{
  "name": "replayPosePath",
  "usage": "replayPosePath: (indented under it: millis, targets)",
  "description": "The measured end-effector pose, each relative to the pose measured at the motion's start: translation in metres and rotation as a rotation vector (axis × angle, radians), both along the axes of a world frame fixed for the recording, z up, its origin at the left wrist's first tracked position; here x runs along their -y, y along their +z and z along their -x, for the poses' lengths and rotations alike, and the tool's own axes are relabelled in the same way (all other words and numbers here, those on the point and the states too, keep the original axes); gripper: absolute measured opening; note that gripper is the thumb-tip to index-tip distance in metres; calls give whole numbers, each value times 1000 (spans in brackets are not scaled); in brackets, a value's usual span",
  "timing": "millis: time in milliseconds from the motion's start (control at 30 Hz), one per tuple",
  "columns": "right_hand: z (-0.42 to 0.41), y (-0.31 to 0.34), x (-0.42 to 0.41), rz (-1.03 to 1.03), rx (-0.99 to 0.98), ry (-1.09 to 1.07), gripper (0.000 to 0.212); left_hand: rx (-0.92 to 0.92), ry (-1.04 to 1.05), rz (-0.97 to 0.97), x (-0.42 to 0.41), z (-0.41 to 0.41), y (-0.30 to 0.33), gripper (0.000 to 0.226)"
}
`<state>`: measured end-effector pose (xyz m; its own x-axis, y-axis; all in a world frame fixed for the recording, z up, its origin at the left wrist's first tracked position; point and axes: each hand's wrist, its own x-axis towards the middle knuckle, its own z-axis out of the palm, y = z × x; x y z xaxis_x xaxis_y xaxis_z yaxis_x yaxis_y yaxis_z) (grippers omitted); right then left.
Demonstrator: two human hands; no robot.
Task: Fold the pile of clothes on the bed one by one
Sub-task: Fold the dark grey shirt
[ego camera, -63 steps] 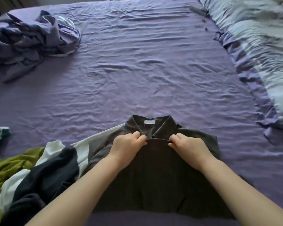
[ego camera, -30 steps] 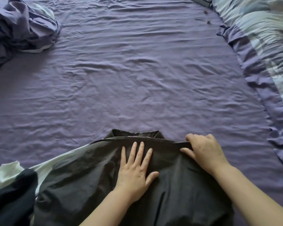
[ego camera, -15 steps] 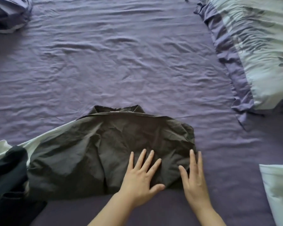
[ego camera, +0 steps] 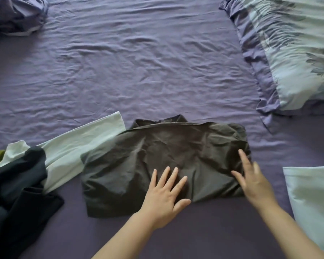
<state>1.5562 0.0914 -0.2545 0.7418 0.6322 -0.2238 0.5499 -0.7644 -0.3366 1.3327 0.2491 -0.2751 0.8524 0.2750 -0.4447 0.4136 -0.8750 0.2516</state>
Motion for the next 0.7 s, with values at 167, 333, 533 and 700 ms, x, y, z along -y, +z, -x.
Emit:
replayPosePath:
  millis: [167,333,533,700]
  targets:
    - [-3,5,25,191,174,60,57,55,12,-151,21,17,10,56]
    - [50,2,5,162,356,124,63,70,129,-259,13,58,6,50]
    - [107,-8,-29,122,430,335,59,-18,185,-256,0,76,-1,55]
    - [107,-42,-29,389,168,569,63,-97,55,-271,-23,91,-33,75]
